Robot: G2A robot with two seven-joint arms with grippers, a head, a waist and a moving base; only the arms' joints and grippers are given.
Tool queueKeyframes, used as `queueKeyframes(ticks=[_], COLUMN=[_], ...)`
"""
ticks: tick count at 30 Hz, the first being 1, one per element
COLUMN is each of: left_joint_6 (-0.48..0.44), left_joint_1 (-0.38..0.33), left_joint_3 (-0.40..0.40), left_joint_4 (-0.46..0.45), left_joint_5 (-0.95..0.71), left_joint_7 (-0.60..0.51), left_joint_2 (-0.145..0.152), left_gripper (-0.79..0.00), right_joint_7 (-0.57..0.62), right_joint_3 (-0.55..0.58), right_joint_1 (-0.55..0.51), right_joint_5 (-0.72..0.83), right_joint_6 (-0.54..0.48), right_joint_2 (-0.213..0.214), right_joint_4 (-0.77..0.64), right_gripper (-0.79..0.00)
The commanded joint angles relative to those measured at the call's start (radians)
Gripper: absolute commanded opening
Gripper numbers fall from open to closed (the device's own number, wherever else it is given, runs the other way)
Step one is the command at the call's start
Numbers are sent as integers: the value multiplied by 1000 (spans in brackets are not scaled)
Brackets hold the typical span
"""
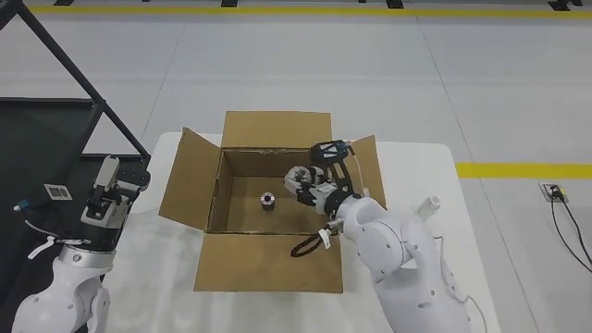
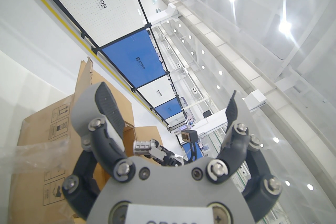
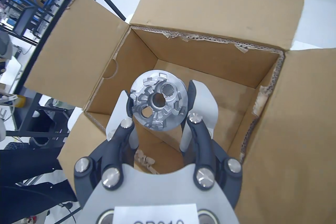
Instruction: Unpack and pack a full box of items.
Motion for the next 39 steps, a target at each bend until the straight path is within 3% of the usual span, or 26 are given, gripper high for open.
queueKeyframes(ticks=[1, 11, 17, 26, 33, 39], left_joint_6=[0, 0, 0, 0, 0, 0], left_joint_1=[0, 0, 0, 0, 0, 0], left_joint_3=[0, 0, 0, 0, 0, 0], left_joint_4=[0, 0, 0, 0, 0, 0], left_joint_5=[0, 0, 0, 0, 0, 0], left_joint_7=[0, 0, 0, 0, 0, 0], left_joint_2=[0, 0, 0, 0, 0, 0], left_gripper=[0, 0, 0, 0, 0, 0], right_joint_7=[29, 45, 22, 66, 89, 140], right_joint_3=[44, 311, 453, 549, 551, 568], right_joint_1=[-46, -327, -458, -495, -426, -345], right_joint_5=[17, 80, 102, 129, 63, 86], right_joint_6=[-26, -71, -46, -20, 41, -16], right_joint_2=[9, 52, 67, 88, 104, 124], right_joint_4=[-79, -445, -531, -447, -274, -107], right_gripper=[-785, -785, -785, -785, -785, -785])
